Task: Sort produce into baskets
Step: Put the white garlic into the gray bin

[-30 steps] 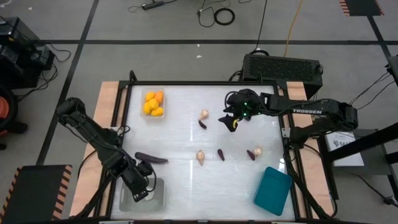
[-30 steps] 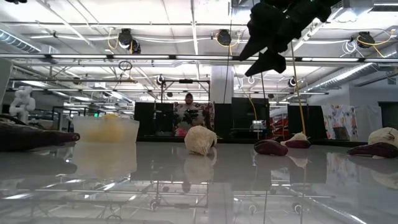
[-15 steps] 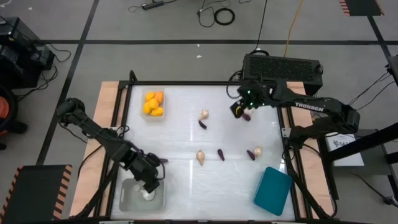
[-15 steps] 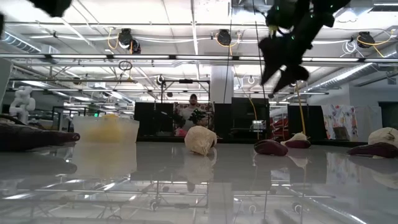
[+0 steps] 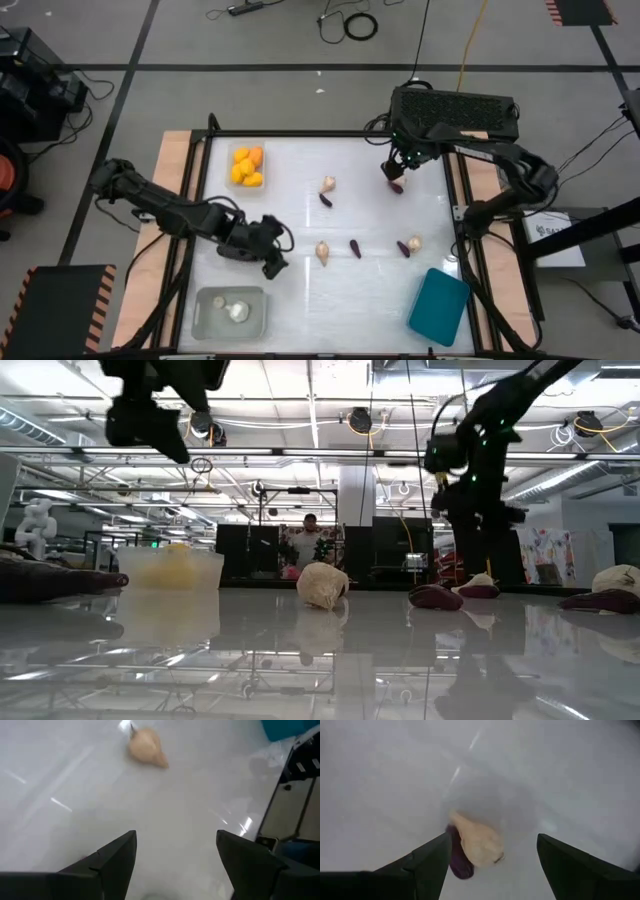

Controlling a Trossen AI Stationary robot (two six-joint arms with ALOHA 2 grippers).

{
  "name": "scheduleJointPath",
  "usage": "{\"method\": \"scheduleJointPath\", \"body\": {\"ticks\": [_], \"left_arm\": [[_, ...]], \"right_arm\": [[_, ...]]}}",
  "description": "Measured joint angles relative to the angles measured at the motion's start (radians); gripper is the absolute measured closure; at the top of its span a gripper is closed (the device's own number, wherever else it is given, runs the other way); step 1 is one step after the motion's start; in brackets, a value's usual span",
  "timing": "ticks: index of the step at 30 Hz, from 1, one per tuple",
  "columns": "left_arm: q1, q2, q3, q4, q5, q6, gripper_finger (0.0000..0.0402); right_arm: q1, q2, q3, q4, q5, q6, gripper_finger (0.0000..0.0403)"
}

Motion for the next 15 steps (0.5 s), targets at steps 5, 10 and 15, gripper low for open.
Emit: {"method": "scheduleJointPath", "body": {"ticks": [5,10,15], "left_arm": [[0.047,0.000,0.000,0.020,0.000,0.056,0.0123],[0.067,0.000,0.000,0.018,-0.001,0.085,0.0123],[0.070,0.000,0.000,0.016,-0.001,0.092,0.0123]], "right_arm": [[-0.042,0.099,0.000,-0.020,-0.073,-0.038,0.0117],[-0.048,0.136,0.000,-0.018,-0.085,-0.064,0.0117],[-0.048,0.154,0.000,-0.016,-0.087,-0.063,0.0117]]}}
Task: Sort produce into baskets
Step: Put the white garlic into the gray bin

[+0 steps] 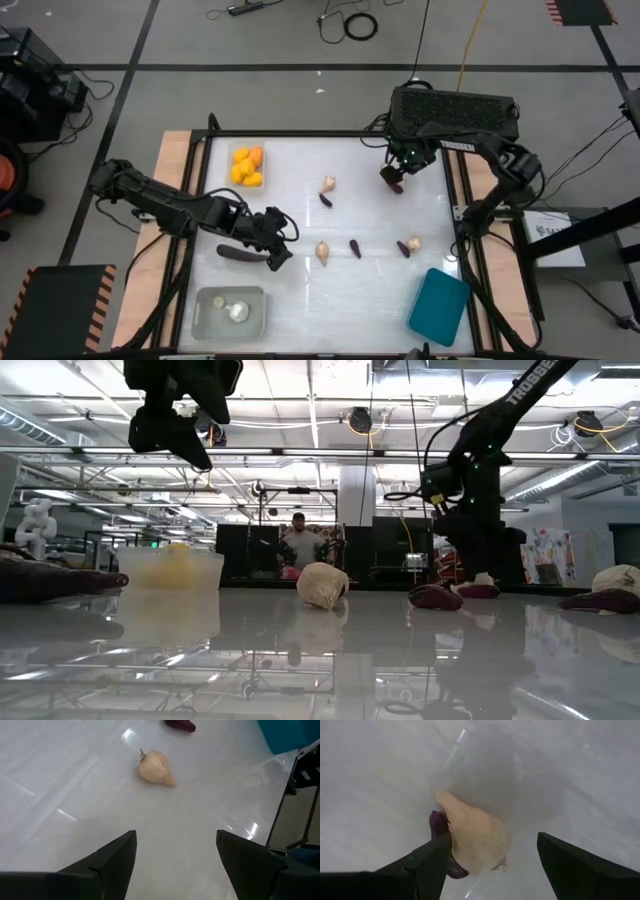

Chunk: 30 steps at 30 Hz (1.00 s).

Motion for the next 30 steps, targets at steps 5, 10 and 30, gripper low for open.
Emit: {"method": "scheduleJointPath", "body": {"ticks": [5,10,30], "left_arm": [[0.006,0.000,0.000,-0.004,0.000,0.026,0.0123],[0.026,0.000,0.000,-0.006,0.000,0.029,0.0123],[0.115,-0.003,0.000,-0.018,-0.006,0.170,0.0123]], "right_arm": [[0.000,0.044,0.000,-0.007,-0.003,-0.004,0.0132],[0.002,0.067,0.000,0.015,-0.003,-0.011,0.0174],[0.051,-0.087,0.082,-0.013,-0.046,0.003,0.0290]]}}
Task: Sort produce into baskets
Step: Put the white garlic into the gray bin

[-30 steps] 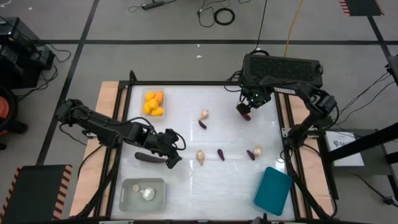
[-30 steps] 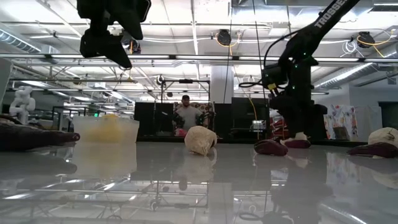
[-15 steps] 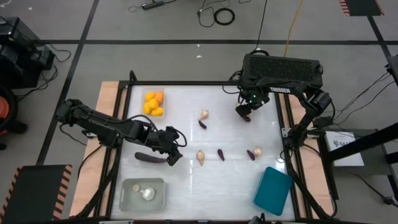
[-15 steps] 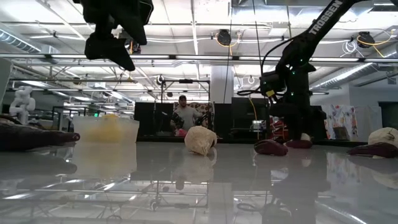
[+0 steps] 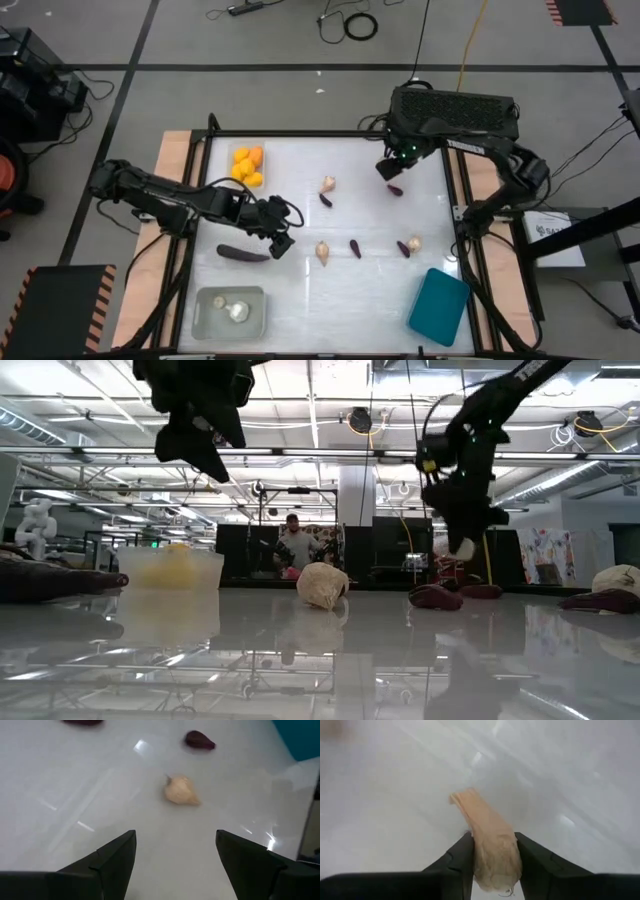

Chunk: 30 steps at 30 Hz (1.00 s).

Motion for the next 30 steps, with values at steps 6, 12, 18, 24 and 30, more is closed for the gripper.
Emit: {"method": "scheduleJointPath", "body": {"ticks": [6,12,18,24,30], "left_arm": [[0.046,-0.048,0.000,-0.044,0.000,0.051,0.0123],[0.061,-0.140,0.001,-0.155,-0.021,0.114,0.0123],[0.061,-0.235,0.001,-0.274,-0.117,0.154,0.0123],[0.061,-0.288,0.002,-0.311,-0.147,0.236,0.0123],[0.061,-0.305,0.002,-0.347,-0.177,0.301,0.0123]], "right_arm": [[0.149,-0.093,0.019,0.090,-0.062,0.116,0.0291],[0.399,-0.107,0.019,0.313,-0.213,0.226,0.0289],[0.639,-0.040,0.019,0.765,-0.215,0.278,0.0289],[0.768,0.066,0.020,1.171,-0.160,0.249,0.0289],[0.817,0.185,0.020,1.384,-0.132,0.210,0.0289]]}}
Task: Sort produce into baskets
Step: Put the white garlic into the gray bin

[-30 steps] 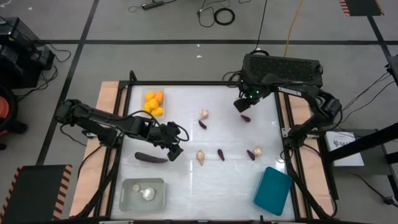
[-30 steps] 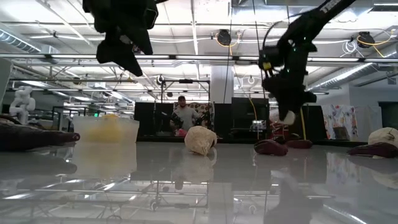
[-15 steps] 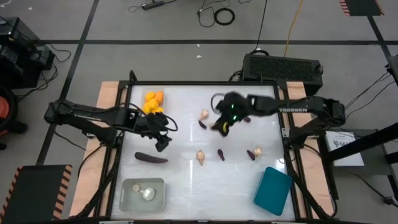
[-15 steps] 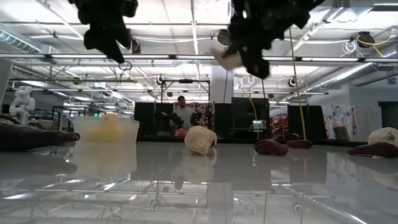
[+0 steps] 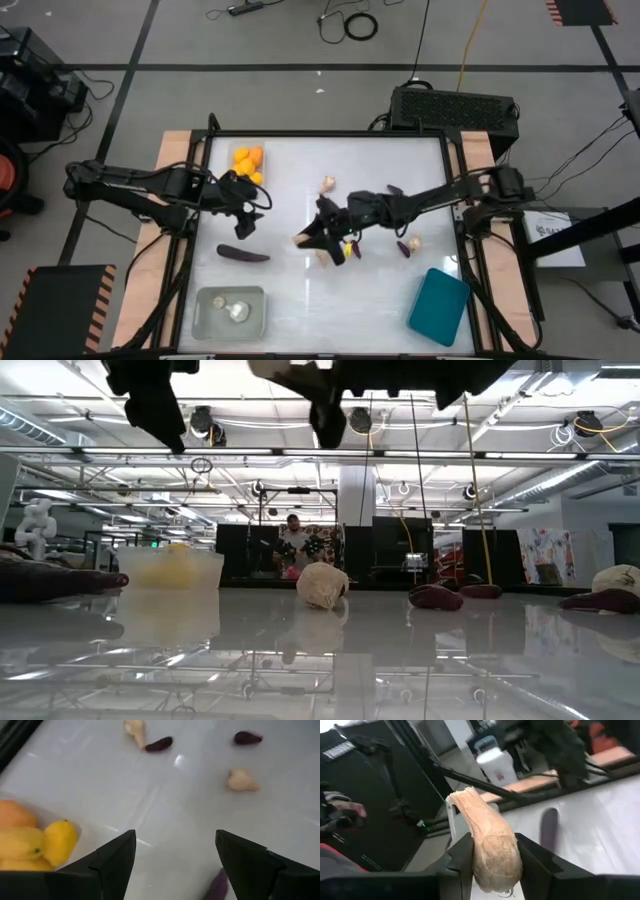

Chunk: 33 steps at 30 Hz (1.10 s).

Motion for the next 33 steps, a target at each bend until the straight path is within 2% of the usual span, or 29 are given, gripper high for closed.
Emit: {"method": "scheduleJointPath", "body": {"ticks": [6,12,13,18,25,30,33], "left_arm": [[0.000,-0.001,0.000,-0.046,-0.132,-0.006,0.0123],[0.002,-0.001,0.000,-0.060,-0.222,-0.006,0.0123],[0.004,-0.001,0.000,-0.061,-0.225,-0.006,0.0123],[0.006,-0.001,0.000,-0.068,-0.234,-0.007,0.0123],[0.006,0.000,0.000,-0.068,-0.240,-0.008,0.0123],[0.006,0.000,0.000,-0.069,-0.241,-0.043,0.0123],[0.006,0.000,0.000,-0.069,-0.241,-0.061,0.0123]], "right_arm": [[0.017,0.146,0.082,0.067,0.001,-0.063,0.0289],[0.025,0.349,0.284,0.082,-0.010,-0.155,0.0289],[0.025,0.384,0.323,0.085,-0.031,-0.147,0.0289],[0.014,0.537,0.517,0.111,-0.270,-0.131,0.0289],[0.024,0.749,0.781,0.126,-0.468,-0.067,0.0289],[0.031,0.880,0.945,0.166,-0.569,0.037,0.0289],[0.032,0.939,1.016,0.161,-0.585,0.060,0.0286]]}}
